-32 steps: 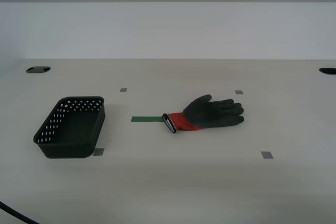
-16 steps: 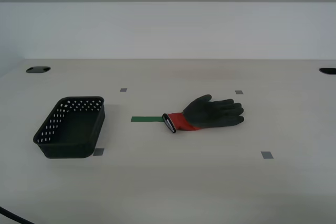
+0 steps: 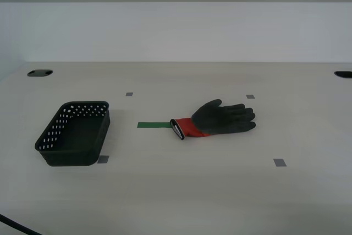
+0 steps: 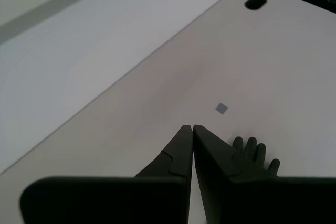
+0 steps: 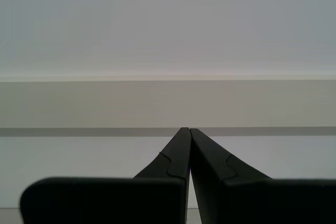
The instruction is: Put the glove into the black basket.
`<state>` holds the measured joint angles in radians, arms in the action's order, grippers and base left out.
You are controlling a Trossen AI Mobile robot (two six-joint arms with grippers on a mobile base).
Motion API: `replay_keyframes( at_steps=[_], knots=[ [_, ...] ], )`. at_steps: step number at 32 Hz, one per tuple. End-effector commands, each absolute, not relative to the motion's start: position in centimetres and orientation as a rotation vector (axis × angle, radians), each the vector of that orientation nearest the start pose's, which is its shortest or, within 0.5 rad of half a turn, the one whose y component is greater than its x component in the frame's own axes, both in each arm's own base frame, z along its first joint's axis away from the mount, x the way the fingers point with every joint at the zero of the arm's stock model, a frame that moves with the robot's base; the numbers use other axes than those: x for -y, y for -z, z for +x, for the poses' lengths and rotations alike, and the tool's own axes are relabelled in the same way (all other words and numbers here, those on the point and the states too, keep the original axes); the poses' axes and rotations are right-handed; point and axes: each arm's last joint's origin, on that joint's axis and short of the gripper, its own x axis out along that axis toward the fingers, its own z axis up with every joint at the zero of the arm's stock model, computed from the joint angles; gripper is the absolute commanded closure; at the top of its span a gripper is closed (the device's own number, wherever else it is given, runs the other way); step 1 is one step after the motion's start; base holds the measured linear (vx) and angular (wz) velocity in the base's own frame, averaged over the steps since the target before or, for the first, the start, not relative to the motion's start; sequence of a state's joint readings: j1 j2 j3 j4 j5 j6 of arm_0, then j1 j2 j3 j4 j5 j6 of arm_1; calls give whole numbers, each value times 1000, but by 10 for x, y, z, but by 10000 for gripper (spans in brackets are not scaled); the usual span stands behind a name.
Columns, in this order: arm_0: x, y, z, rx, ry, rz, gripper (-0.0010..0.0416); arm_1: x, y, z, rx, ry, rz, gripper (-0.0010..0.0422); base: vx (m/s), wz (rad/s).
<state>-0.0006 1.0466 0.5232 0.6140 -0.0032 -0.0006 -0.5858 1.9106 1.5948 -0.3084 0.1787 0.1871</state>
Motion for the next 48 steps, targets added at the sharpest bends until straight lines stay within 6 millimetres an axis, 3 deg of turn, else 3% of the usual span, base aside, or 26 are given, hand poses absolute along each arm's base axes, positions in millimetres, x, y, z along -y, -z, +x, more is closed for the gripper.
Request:
replay_keyframes(
  at_steps=[1, 7, 12, 19, 23, 30, 36, 41, 48],
  knots=[
    [0, -271, 226, 95, -3, -1, 405, 269, -257, 368, -592, 834, 324, 413, 0, 0],
    [0, -271, 226, 95, -3, -1, 405, 309, -216, 380, -662, 885, 359, 413, 0, 0],
    [0, -271, 226, 93, -3, -1, 405, 324, -175, 392, -828, 882, 402, 413, 0, 0],
    [0, -270, 226, 88, -3, -1, 405, 326, -111, 396, -1127, 853, 470, 412, 0, 0],
    [0, -270, 226, 83, -3, -1, 405, 328, -85, 393, -1206, 838, 473, 412, 0, 0],
    [0, -268, 227, 68, -3, -1, 405, 314, -53, 380, -1419, 776, 523, 412, 0, 0],
    [0, -268, 227, 68, -3, -1, 405, 308, -37, 372, -1463, 762, 528, 411, 0, 0],
    [0, -268, 227, 68, -3, -1, 405, 305, -32, 370, -1526, 613, 386, 359, 0, 0],
    [0, -268, 227, 68, -3, -1, 405, 296, -14, 358, -1592, 537, 342, 221, 0, 0]
  ],
)
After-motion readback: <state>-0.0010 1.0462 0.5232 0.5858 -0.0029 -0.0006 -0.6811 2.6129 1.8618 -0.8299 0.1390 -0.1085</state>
